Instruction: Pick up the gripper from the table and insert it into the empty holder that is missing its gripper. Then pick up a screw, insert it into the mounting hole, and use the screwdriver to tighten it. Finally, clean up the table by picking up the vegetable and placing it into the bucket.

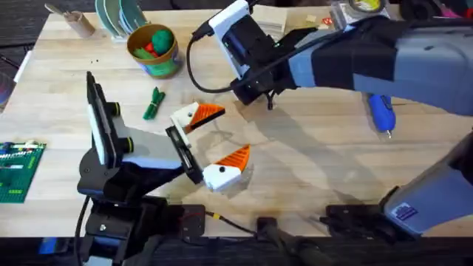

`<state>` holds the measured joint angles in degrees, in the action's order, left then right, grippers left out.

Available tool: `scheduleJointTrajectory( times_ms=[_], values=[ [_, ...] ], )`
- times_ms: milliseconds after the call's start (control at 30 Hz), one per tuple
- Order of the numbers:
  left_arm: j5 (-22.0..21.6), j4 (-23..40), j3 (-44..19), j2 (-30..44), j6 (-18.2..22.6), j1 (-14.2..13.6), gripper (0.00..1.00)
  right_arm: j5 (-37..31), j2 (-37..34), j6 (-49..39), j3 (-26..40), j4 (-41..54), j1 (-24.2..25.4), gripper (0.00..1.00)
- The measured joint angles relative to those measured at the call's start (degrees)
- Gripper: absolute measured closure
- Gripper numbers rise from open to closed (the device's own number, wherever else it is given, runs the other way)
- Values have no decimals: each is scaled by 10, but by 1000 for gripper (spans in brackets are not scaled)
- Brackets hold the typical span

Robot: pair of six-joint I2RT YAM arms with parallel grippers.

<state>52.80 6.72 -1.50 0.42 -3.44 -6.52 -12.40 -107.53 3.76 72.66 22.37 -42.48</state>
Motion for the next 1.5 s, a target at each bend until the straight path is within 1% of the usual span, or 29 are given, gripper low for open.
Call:
scheduleJointTrajectory(
  times_ms=[233, 467, 633, 900, 1233, 1500],
  values=[
    [0, 0, 0, 0, 0, 0, 8, 0, 0, -4, 19, 21, 0, 656],
    [0, 0, 0, 0, 0, 0, 8, 1, 0, -9, 42, 23, 0, 625],
    [0, 0, 0, 0, 0, 0, 8, 2, 0, -12, 42, 30, 0, 630],
    [0, 0, 0, 0, 0, 0, 7, 2, -32, -13, 42, 29, 0, 714],
    [0, 0, 0, 0, 0, 0, 8, 2, -32, -13, 43, 13, 0, 716],
    [0, 0, 0, 0, 0, 0, 8, 2, -32, -13, 43, 3, 0, 740]
  ],
)
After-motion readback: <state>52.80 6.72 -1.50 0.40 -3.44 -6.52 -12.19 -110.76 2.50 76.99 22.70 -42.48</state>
